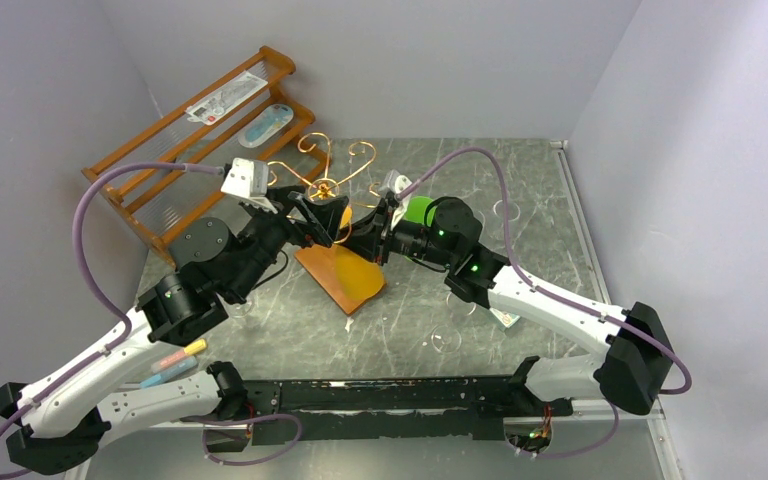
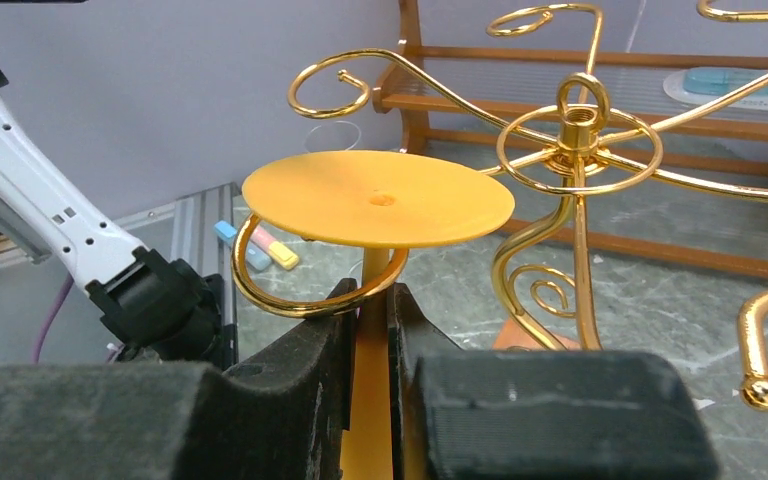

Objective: Place the wine glass upside down on the wine glass rack

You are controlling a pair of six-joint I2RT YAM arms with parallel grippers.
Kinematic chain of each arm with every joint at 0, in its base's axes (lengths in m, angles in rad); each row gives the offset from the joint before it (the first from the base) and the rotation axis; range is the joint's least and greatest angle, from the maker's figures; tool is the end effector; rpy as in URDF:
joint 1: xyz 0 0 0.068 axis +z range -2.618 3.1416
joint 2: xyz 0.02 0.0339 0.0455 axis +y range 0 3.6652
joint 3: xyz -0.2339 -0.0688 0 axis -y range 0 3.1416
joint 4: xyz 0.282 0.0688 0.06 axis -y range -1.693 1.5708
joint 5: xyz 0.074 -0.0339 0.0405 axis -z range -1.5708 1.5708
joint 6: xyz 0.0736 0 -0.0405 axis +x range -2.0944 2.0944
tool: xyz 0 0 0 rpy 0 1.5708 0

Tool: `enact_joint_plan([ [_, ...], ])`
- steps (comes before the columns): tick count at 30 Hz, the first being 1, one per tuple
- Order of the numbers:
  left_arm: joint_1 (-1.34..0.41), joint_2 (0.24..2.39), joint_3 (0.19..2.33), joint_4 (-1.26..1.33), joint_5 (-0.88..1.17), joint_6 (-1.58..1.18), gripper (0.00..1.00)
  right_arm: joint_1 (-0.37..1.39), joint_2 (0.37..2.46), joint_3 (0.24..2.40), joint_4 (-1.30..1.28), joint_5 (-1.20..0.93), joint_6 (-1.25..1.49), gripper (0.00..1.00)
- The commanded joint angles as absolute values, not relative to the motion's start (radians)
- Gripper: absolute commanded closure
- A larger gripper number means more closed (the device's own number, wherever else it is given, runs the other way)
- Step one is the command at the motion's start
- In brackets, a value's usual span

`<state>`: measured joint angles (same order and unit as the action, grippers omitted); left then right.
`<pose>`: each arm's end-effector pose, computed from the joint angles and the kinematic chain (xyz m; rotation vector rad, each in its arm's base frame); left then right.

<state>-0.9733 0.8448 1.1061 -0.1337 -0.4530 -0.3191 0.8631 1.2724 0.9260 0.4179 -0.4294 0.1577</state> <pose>0.1733 -0.1974 0.4371 0.1062 1.4940 -0.7250 0.2221 0.3067 0.3078 -0.8896 1.3496 1.1253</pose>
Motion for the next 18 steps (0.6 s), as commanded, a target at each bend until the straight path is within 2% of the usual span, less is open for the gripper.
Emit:
enact_joint_plan([
  [1,-0.979,0.848,1.141,-0.156,-0.463,-0.321,0.05,0.871,1.269,0.928,0.462,-0.483,0.138,1.0],
  [18,-0.979,0.85,1.144,-0.157,-0.469,-0.327,0.05,0.867,1.207,0.838,0.551,-0.501,0.136,1.0],
])
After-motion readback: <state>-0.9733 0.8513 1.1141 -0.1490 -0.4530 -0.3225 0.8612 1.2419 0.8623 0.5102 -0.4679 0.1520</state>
